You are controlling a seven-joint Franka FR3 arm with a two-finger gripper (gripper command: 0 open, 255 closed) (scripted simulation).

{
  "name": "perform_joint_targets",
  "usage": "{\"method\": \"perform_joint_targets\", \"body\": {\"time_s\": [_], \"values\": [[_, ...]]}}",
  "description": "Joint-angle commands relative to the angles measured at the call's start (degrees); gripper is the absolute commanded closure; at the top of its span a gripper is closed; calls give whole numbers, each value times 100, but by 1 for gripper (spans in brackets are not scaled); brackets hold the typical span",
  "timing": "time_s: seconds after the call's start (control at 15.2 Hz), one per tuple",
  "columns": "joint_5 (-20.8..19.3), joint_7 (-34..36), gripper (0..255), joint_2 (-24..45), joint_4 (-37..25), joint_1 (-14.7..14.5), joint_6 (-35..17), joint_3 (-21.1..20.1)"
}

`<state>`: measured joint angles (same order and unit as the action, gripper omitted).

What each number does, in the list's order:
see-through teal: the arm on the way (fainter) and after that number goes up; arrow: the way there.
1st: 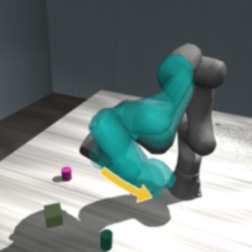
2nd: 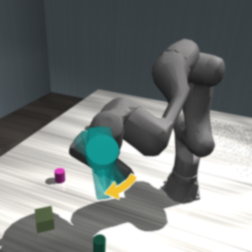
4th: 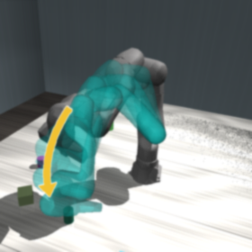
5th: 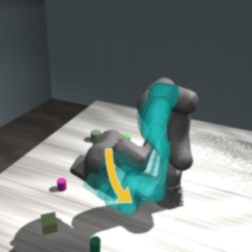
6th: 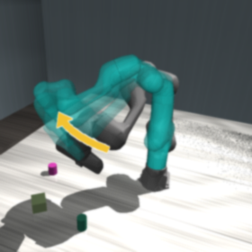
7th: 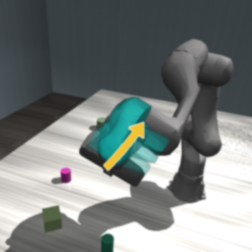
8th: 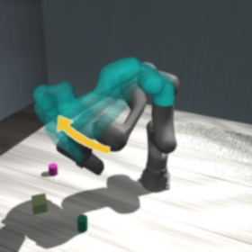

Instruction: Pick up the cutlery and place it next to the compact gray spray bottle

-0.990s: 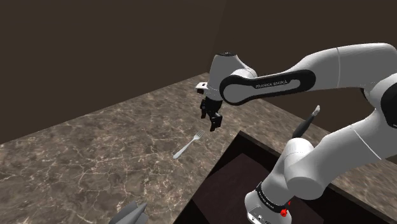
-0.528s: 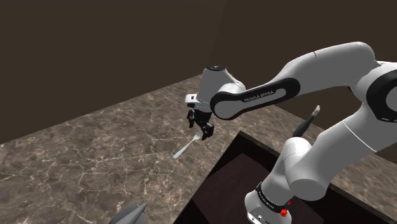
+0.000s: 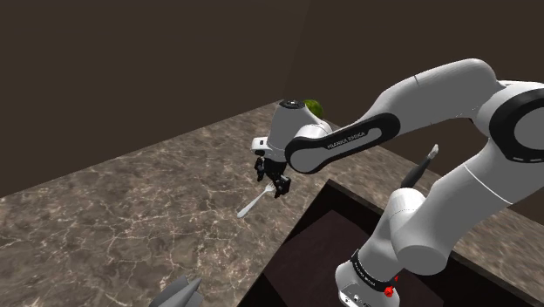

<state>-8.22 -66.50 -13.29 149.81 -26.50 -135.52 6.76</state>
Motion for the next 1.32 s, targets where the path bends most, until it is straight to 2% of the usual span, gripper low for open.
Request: {"method": "perform_joint_targets", "body": {"time_s": [0.0,0.2,0.26,0.86,1.25], "values": [[-1,-1,0,4,2,1,-8,1],[-1,-1,0,4,2,1,-7,1],[-1,-1,255,4,2,1,-7,1],[0,-2,255,4,2,2,-8,1],[26,-38,255,-344,-197,-5,538,-21]]}}
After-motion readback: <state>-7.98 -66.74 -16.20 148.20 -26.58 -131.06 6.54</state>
